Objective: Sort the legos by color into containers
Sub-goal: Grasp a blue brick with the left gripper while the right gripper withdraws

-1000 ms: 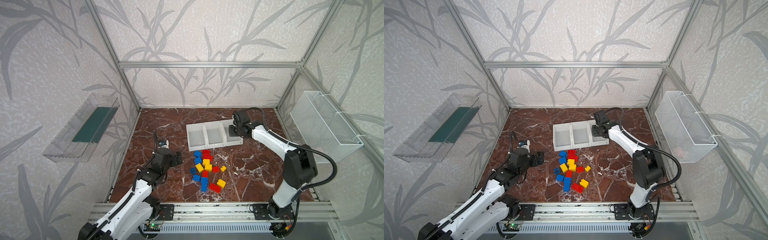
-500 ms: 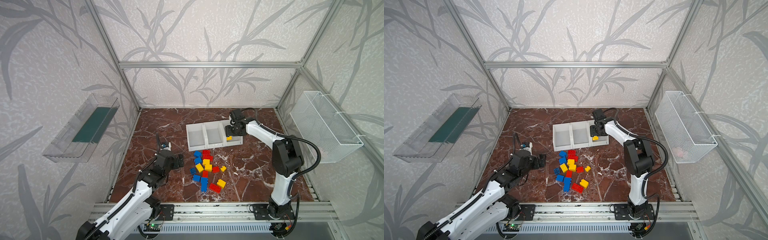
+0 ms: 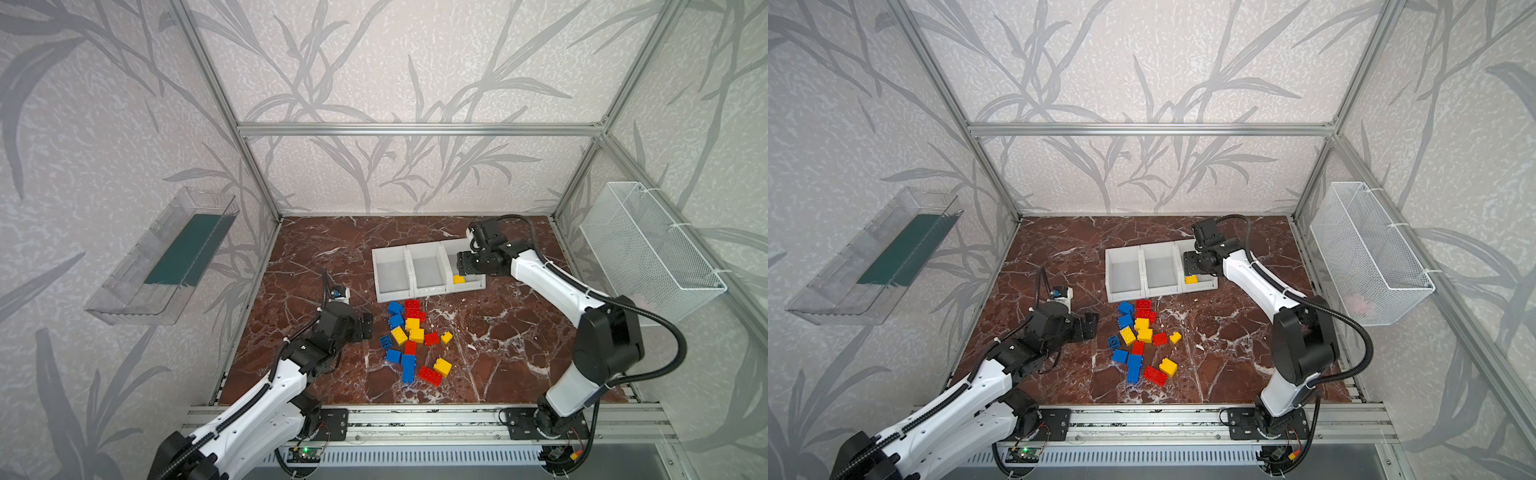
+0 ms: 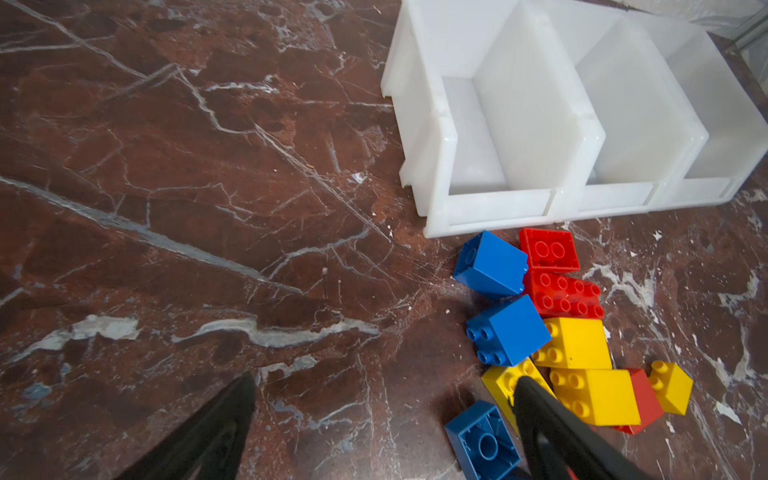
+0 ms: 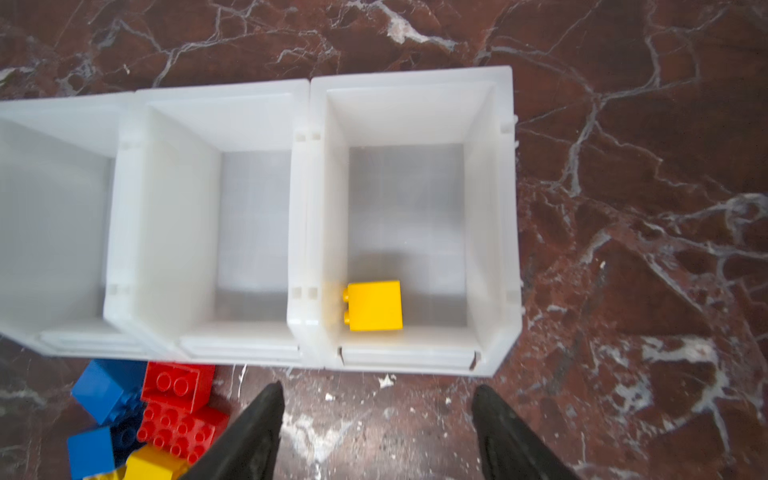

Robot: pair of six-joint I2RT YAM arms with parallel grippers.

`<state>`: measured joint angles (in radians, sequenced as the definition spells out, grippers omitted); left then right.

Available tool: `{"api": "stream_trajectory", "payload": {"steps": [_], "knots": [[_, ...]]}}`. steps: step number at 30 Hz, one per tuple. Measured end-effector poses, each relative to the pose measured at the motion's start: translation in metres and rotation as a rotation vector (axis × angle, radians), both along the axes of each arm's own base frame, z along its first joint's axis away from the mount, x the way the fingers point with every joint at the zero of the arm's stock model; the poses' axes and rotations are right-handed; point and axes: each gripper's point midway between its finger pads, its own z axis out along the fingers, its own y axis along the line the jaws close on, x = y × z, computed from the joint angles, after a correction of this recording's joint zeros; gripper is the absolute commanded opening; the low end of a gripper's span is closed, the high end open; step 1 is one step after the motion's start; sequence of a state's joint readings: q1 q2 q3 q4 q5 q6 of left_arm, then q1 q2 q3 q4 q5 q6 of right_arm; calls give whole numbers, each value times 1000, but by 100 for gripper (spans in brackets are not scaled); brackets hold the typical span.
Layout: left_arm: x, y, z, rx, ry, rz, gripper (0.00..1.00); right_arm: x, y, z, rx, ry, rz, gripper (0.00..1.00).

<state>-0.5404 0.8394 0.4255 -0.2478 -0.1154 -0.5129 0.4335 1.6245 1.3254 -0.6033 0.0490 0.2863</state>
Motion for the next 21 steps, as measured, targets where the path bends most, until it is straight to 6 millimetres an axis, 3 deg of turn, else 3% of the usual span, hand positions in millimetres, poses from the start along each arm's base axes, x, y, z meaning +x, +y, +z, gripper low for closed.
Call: {"api": "stream_trajectory", "payload": {"steps": [4,9,15,21], "knots": [[-7,-13,-10,12,35,-52,98,-49,9,3,-11,-9,64,73],[-9,-29,-23,17,75,-107,96,-106,12,-11,-49,26,106,73],[-9,-48,-44,44,153,-163,94,-142,-1,-24,-61,54,51,73],[4,-79,-44,35,171,-216,93,-162,-19,-33,-33,71,-33,73]]}}
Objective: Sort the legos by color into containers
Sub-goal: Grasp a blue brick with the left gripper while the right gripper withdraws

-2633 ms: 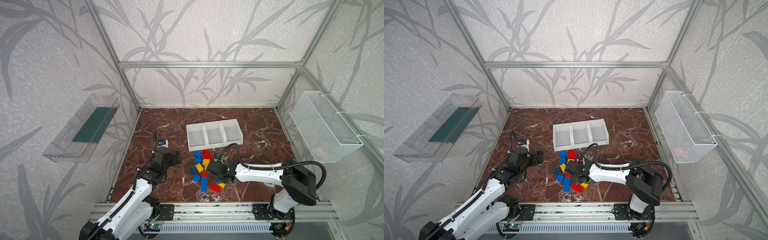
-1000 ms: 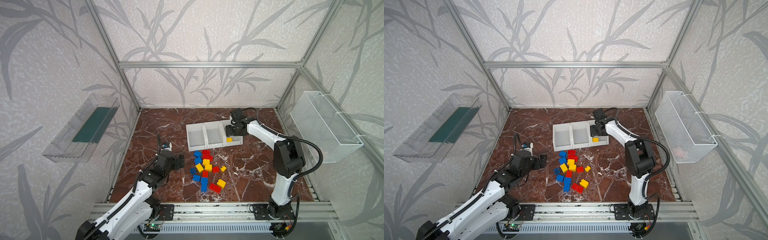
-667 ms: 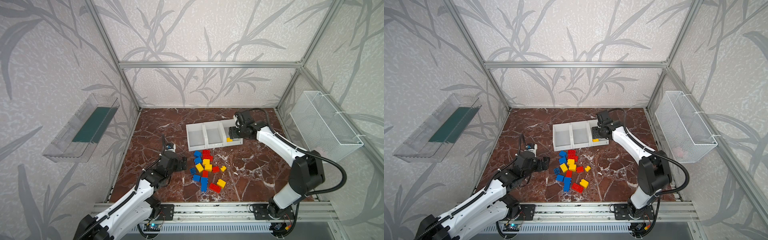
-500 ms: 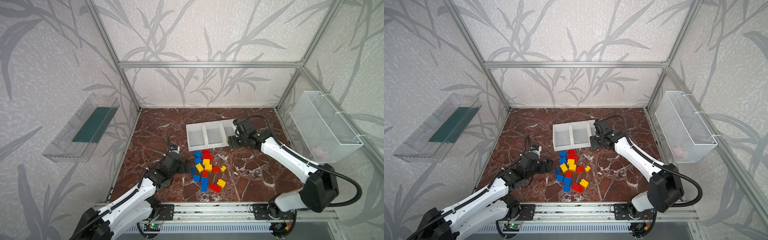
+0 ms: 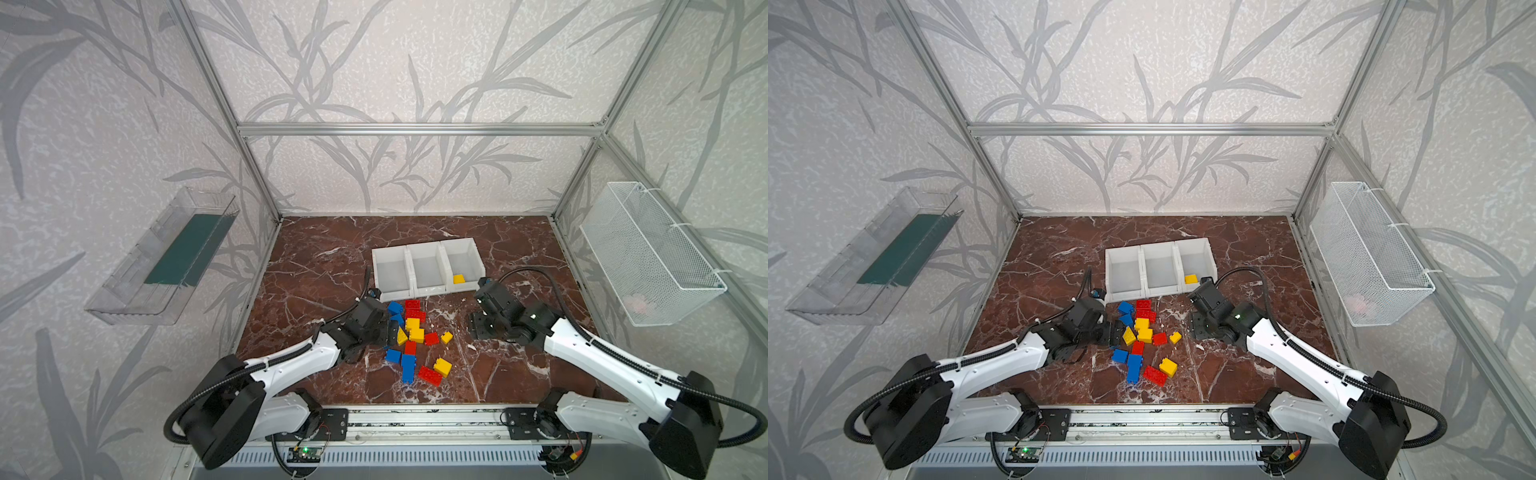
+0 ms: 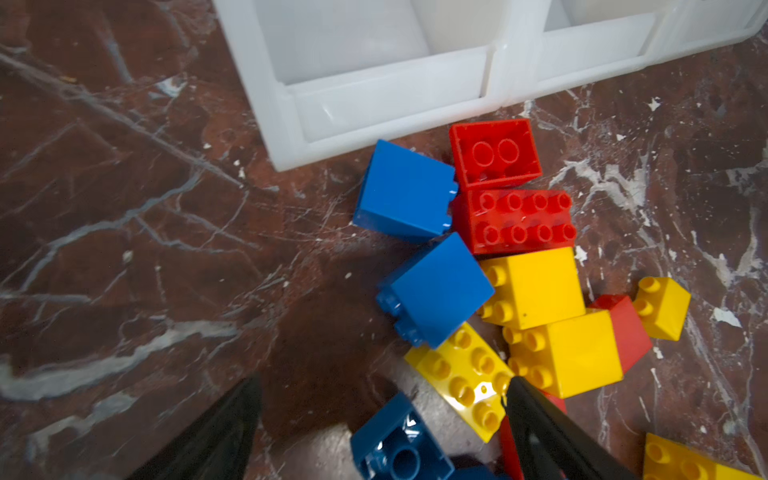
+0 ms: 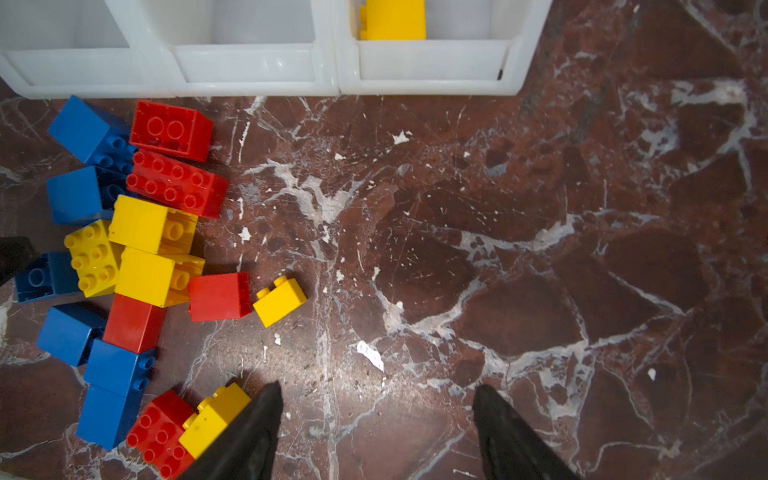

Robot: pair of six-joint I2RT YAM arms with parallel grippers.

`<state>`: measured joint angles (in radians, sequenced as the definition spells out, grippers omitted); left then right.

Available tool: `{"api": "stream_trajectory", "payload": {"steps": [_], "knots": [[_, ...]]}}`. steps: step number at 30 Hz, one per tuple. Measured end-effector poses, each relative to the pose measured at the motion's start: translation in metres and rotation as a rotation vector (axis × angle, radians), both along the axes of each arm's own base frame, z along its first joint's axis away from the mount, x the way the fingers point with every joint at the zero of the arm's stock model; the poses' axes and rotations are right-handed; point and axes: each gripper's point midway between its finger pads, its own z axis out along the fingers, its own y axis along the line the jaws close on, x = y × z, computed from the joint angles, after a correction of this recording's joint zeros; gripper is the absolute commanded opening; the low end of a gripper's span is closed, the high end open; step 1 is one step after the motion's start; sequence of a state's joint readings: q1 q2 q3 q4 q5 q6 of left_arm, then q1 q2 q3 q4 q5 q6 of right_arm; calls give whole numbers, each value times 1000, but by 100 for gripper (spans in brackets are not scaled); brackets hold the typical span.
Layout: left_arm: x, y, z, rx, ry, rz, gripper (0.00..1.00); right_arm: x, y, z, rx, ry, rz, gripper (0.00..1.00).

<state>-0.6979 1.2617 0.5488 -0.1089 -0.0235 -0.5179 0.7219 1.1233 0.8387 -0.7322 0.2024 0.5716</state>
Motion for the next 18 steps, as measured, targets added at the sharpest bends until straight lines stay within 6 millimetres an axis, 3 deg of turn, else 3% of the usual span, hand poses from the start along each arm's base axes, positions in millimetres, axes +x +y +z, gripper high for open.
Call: {"api": "stream_trajectory", "payload": {"steps": [6,18], "knots": [[13,-19,0,-9,5,-3,86,-3,-3,0,18,-3,-34,73],[30,-32,-7,-20,42,78,74,-4,-1,-6,29,5,-36,73]]}}
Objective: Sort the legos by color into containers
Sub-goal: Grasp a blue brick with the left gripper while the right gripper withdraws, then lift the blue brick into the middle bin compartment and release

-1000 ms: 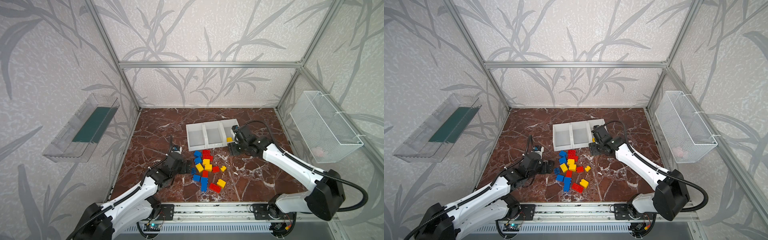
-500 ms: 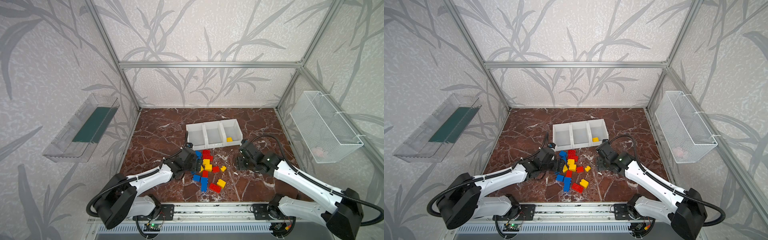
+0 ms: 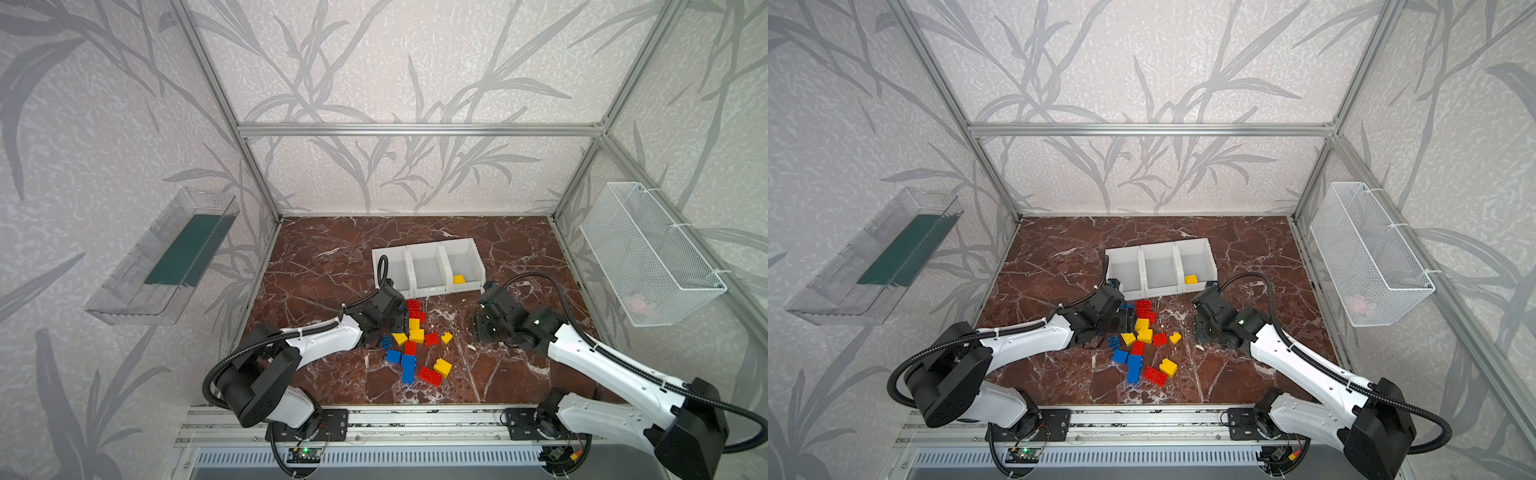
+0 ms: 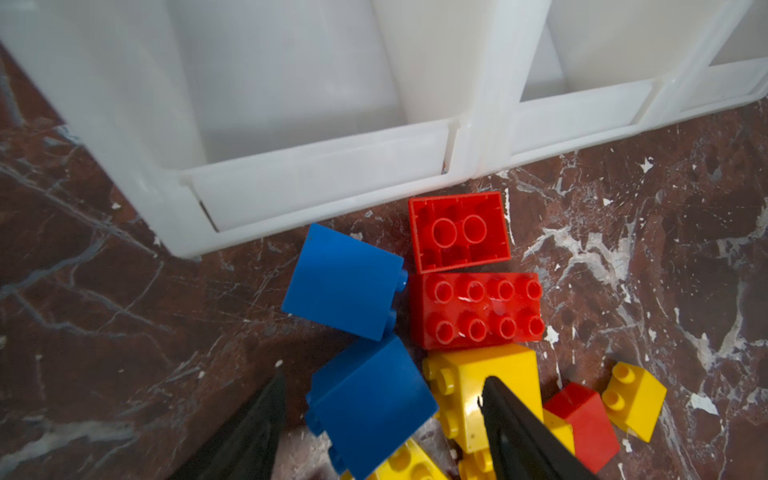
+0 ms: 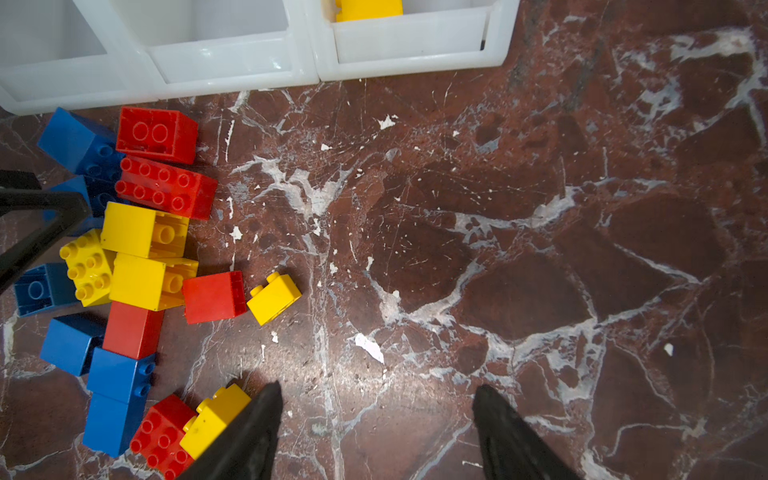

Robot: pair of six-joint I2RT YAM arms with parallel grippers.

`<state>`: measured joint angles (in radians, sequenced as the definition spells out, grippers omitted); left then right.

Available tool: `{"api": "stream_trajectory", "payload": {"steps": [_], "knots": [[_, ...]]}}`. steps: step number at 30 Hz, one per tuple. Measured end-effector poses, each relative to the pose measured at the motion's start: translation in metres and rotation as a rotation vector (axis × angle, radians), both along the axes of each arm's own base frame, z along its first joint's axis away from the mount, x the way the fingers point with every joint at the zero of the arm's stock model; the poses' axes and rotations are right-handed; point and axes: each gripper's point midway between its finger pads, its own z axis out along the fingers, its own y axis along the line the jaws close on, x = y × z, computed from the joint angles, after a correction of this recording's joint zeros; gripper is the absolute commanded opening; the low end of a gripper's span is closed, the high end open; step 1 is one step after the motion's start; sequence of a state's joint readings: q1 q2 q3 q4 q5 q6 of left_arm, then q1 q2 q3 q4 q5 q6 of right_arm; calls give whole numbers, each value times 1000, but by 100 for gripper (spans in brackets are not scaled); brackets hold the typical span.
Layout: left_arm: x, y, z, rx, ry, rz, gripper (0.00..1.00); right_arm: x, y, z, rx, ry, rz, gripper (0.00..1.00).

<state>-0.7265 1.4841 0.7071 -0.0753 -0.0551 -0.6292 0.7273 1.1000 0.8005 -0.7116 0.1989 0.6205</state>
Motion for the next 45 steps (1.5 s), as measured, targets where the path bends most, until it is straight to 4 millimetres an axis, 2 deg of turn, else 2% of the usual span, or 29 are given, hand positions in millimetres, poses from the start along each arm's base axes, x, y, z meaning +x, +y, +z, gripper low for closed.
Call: {"api": "stream_trajectory", "payload": {"steps": [7,20,39,45], "knots": [[0,1,-9,25,26,29,71,1,3,-2,8,6,5,73],[2,8,-10,62,16,67,60,-1,5,-5,17,14,12,73],[-2,12,-14,87,27,55,53,-2,7,-5,43,24,-16,73],[-2,10,-14,88,22,43,46,-3,6,-7,44,25,-19,69]]}}
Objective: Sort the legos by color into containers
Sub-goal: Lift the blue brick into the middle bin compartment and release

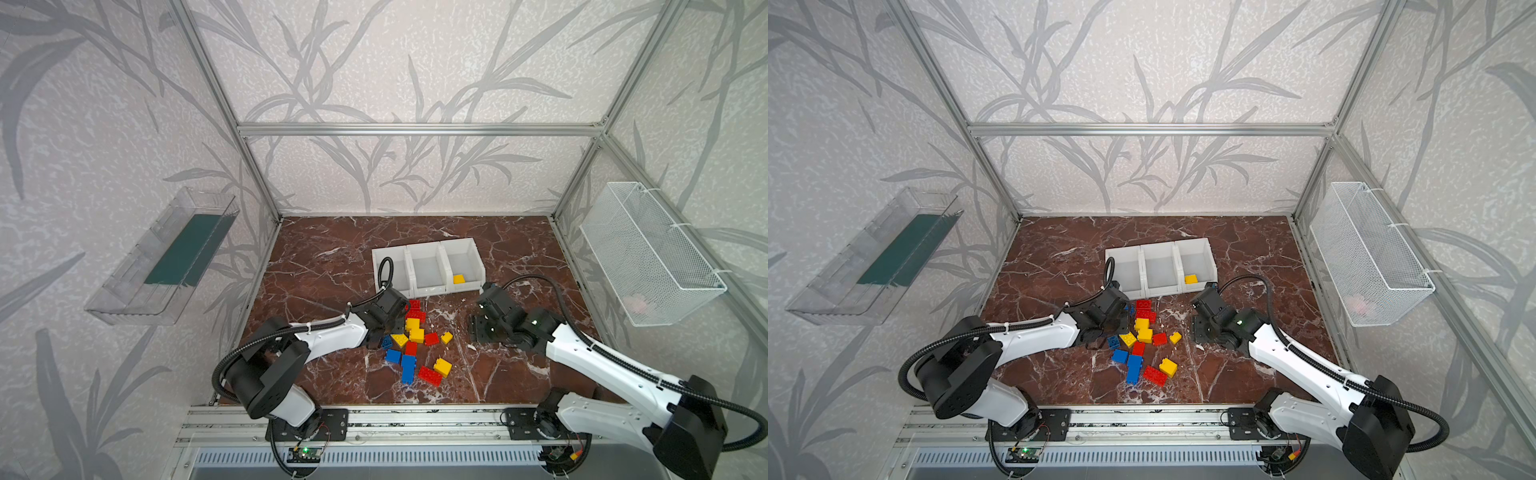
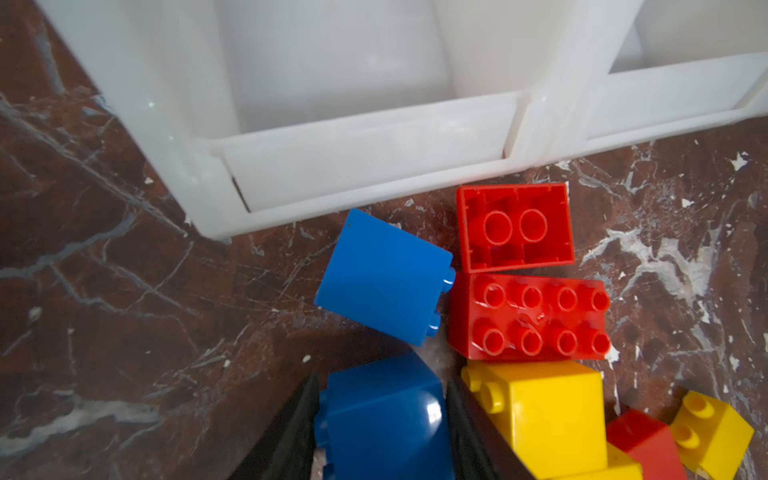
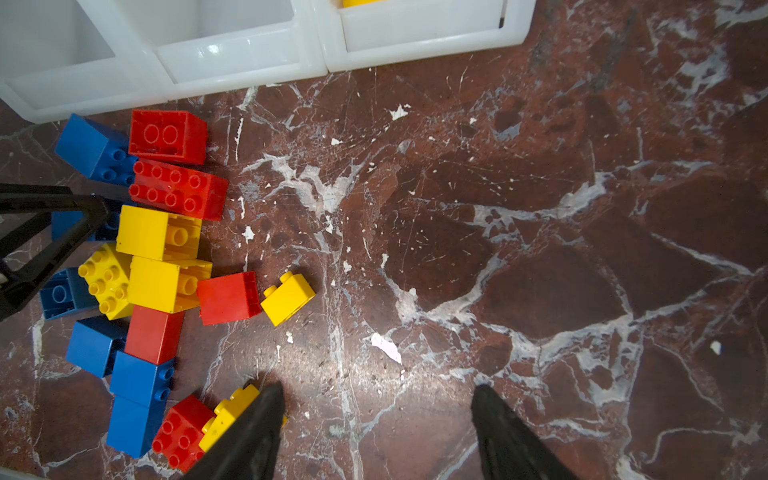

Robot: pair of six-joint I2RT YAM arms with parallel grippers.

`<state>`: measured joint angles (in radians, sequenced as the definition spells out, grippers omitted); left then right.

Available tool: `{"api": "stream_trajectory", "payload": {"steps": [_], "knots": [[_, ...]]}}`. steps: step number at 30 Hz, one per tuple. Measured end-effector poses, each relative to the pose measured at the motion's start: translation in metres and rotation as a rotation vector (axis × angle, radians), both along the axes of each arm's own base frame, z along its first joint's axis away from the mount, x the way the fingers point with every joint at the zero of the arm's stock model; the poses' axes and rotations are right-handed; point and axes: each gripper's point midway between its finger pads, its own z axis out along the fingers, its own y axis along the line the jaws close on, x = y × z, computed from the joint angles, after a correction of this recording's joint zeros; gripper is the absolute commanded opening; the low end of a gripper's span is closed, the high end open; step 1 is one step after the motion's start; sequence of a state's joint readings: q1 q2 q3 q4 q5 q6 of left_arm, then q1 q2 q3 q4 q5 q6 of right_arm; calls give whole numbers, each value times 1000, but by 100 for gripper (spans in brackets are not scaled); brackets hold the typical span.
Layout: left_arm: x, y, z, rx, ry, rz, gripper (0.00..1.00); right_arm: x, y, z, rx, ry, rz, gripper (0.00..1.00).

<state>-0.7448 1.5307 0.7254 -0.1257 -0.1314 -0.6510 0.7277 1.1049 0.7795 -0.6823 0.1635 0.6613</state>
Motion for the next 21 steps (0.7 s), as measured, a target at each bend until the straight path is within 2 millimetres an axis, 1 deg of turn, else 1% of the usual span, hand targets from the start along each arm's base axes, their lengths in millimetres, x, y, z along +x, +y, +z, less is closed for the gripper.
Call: {"api": "stream_trajectory", "payload": {"steps": [9,13,17,21], "knots": [[1,-2,1,6,-3,-15,43,-1,-1,1,4,-5,-2,67],[1,-3,5,22,0,-37,42,-1,-2,1,2,-5,-2,67],[9,-12,24,12,-32,-66,42,-1,-2,3,5,-12,-2,66],[23,-31,54,-25,-88,-106,41,-1,-3,5,7,-23,-6,66]]}}
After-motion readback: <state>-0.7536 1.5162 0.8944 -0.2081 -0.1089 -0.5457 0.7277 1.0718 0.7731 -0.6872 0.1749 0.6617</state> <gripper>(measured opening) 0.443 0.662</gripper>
